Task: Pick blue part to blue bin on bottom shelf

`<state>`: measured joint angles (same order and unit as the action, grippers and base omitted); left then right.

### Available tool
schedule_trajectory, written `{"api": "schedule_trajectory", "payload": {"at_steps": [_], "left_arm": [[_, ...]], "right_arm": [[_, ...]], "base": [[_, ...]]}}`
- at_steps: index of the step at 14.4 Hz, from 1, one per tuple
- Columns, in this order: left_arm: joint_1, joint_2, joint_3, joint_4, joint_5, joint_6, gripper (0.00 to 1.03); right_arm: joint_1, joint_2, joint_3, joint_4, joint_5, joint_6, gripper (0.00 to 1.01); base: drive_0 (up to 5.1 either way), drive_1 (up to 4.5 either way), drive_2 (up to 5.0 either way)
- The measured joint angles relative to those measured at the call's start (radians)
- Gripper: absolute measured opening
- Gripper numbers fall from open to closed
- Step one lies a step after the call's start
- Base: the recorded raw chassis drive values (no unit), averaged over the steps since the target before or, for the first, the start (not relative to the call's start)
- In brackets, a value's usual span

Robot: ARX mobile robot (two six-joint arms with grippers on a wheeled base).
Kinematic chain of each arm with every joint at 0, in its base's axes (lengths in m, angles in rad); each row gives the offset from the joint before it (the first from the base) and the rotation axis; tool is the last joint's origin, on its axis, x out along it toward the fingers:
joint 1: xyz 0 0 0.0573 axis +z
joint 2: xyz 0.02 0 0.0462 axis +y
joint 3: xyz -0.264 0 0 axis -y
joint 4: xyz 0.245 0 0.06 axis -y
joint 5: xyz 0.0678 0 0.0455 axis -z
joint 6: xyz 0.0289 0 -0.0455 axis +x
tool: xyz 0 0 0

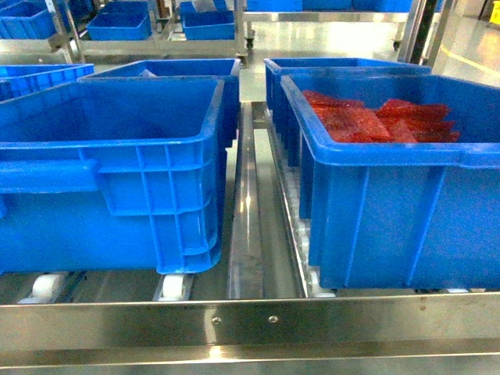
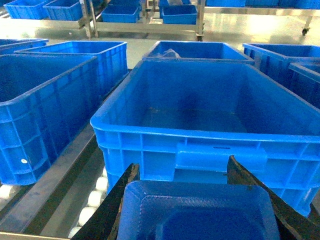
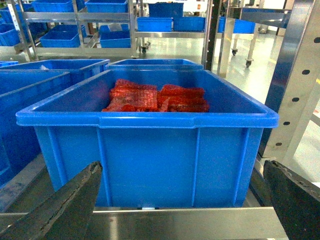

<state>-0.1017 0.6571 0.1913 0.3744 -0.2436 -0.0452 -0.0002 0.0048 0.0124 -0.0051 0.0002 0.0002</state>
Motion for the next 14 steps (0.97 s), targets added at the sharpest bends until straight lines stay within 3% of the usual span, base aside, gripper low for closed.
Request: {"api": "schedule_trajectory", "payload": {"at_steps": [14], "left_arm": [[0.000, 0.002, 0.000, 0.001, 0.000, 0.000, 0.43]], "right_arm": [[0.000, 0.000, 0.000, 0.000, 0.000, 0.000, 0.98]], "base": [[0.0, 3.75, -3.8]]}}
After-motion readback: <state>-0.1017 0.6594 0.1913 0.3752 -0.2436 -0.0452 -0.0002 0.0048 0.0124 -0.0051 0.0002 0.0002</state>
